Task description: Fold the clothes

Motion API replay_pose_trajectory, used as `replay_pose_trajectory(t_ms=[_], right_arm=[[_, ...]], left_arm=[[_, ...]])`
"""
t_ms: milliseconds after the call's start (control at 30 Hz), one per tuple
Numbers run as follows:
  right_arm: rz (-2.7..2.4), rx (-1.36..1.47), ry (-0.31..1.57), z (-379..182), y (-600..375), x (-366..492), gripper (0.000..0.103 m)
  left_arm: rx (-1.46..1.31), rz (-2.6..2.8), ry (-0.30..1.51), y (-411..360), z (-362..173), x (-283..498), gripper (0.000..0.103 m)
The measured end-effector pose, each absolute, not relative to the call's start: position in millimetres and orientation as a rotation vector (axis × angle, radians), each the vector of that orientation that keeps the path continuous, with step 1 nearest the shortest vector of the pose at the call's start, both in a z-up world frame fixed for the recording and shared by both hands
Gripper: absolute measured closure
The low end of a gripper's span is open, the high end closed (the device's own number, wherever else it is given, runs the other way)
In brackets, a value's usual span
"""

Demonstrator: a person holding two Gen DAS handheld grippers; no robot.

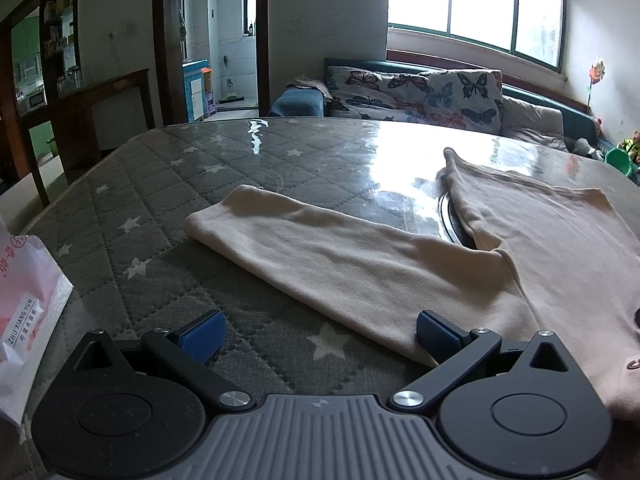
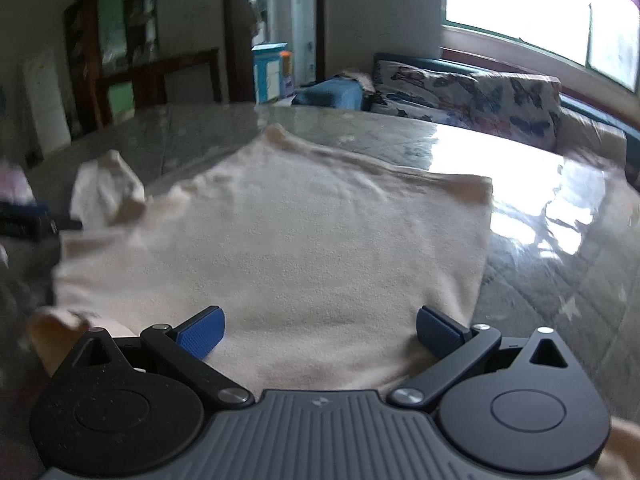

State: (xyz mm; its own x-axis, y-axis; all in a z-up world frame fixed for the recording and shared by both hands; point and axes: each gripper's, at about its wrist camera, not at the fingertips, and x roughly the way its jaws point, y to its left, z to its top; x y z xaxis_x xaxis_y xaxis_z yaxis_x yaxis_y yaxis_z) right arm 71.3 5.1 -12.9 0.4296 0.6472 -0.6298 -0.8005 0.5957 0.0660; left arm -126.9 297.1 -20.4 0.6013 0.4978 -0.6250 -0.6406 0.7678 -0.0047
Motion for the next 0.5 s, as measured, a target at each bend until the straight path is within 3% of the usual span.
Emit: replay_pose_trajectory(t_ms=[500], right_arm=[[0.707,-0.231,0.621,11,-91,46,0.0]], left_arm=[[-0.09,0.352,0.553,215,29,-111,0.0]])
